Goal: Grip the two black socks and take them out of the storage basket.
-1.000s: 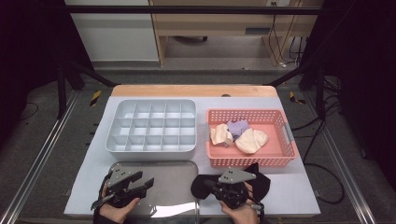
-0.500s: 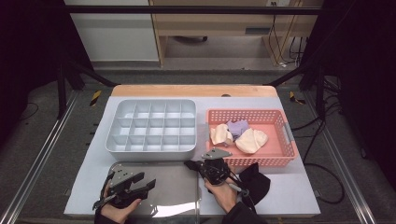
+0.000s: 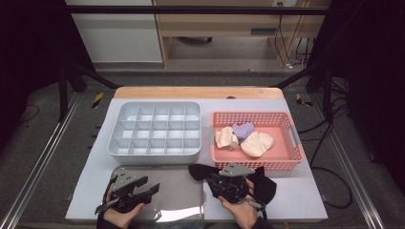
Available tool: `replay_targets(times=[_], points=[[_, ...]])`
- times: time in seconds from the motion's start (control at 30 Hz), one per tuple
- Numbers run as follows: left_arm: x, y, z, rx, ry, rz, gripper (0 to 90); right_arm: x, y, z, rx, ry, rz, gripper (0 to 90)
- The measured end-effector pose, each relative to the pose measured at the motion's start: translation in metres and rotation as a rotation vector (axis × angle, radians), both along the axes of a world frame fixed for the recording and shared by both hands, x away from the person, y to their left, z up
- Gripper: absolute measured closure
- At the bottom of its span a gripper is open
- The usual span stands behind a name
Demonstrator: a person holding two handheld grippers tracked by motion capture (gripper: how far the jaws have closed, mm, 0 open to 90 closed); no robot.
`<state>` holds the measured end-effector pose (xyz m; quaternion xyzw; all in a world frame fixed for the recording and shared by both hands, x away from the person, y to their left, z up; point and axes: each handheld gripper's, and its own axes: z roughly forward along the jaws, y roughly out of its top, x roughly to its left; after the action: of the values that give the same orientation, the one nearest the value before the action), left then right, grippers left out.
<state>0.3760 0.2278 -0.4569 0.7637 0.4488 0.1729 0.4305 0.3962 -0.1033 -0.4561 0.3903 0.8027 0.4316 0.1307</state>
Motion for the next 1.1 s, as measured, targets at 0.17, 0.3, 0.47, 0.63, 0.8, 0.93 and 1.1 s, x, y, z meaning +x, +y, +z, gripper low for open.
replay_targets(times=[0.17, 0.3, 0.47, 0.63, 0.8, 0.93, 1.1], points=[[-0.001, 0.001, 0.001, -0.01, -0.006, 0.005, 42.7, 0.0, 0.007, -0.022, -0.056, 0.033, -0.003, 68.9], [-0.001, 0.001, 0.001, -0.003, -0.006, 0.001, 42.7, 0.001, 0.009, -0.029, -0.093, 0.011, -0.007, 72.7], [-0.001, 0.001, 0.001, -0.005, -0.001, 0.007, 42.8, 0.001, 0.007, -0.028, -0.103, 0.026, -0.03, 89.2], [0.0, 0.002, 0.001, -0.004, -0.003, 0.008, 42.8, 0.001, 0.003, -0.023, -0.086, 0.049, -0.015, 90.0], [-0.001, 0.001, 0.001, -0.006, -0.004, 0.007, 42.8, -0.009, -0.009, -0.011, -0.017, 0.081, 0.071, 90.0], [-0.001, 0.001, 0.001, -0.007, -0.004, 0.006, 42.8, -0.024, -0.024, -0.012, -0.007, 0.089, 0.101, 90.0], [-0.001, 0.0, 0.001, -0.013, -0.003, 0.0, 42.6, -0.028, -0.033, -0.021, -0.025, 0.126, 0.094, 89.1]])
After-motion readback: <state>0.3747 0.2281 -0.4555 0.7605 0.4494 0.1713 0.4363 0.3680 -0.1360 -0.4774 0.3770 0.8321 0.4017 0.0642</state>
